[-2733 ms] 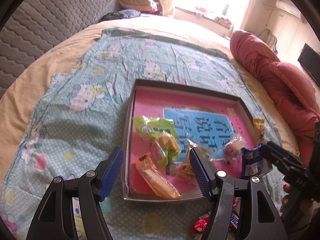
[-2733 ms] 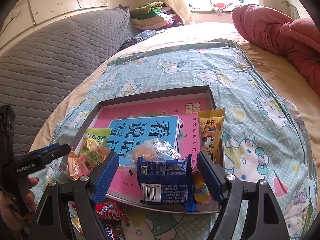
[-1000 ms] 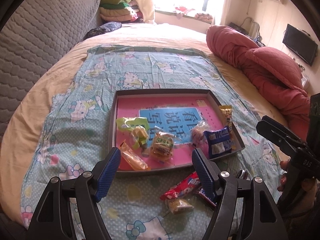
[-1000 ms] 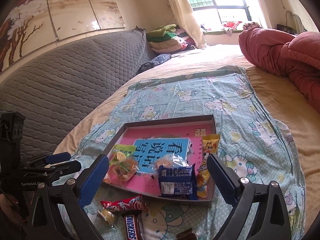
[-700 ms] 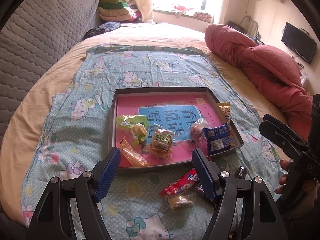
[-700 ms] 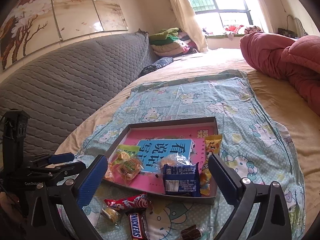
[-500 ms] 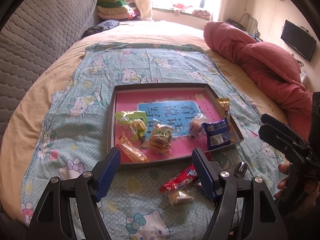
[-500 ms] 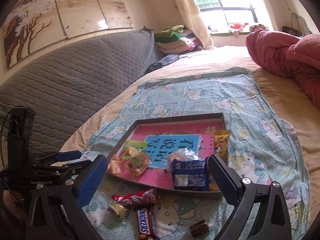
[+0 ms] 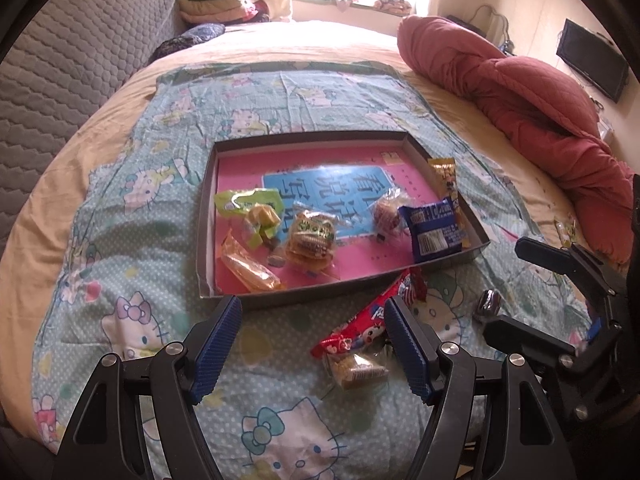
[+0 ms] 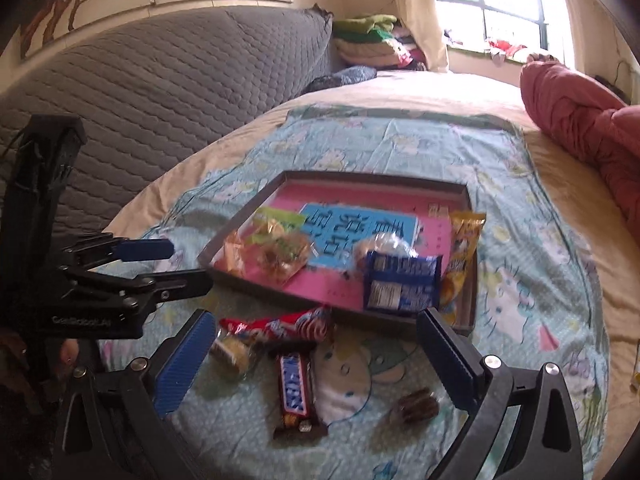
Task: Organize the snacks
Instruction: 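Withdraw both open tools from the tray toward the remaining Snickers and red candy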
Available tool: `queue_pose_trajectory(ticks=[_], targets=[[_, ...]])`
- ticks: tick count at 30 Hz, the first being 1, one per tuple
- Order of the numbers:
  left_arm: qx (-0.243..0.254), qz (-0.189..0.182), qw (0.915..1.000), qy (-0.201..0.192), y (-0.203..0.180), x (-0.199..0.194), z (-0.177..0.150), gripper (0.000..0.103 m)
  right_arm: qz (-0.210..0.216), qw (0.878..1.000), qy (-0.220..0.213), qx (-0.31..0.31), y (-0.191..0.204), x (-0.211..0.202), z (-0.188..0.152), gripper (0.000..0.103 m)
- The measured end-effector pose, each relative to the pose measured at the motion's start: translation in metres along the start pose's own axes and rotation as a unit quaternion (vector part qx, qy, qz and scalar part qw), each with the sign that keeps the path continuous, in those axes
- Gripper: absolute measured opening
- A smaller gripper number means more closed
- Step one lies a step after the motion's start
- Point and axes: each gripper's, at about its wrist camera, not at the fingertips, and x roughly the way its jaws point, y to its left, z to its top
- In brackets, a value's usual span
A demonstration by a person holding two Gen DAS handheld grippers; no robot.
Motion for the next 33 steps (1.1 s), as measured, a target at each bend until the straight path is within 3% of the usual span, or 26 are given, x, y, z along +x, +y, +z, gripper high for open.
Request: queue_pose_trajectory(ticks=[8,26,33], targets=[[-0.001,-0.007,0.9997,0.023,0.0,0.008,-0.009,0.075,-0.001,1.0,0.013,0.011,-0.003,-0.003,-0.007,0.101],[-0.006,-0.045,0.9975,0.054,-0.002,0.024,-0.02,0.075,-0.019,0.996,0.087,-0.018,0.011,0.024,-0.028,0.101],[0.01,-0.056,0.9969,0.054,-0.003,0.028,-0.018,0.075,-0.049,0.99,0.108,-0.076,0.027,0.04,-0.037,0.095]])
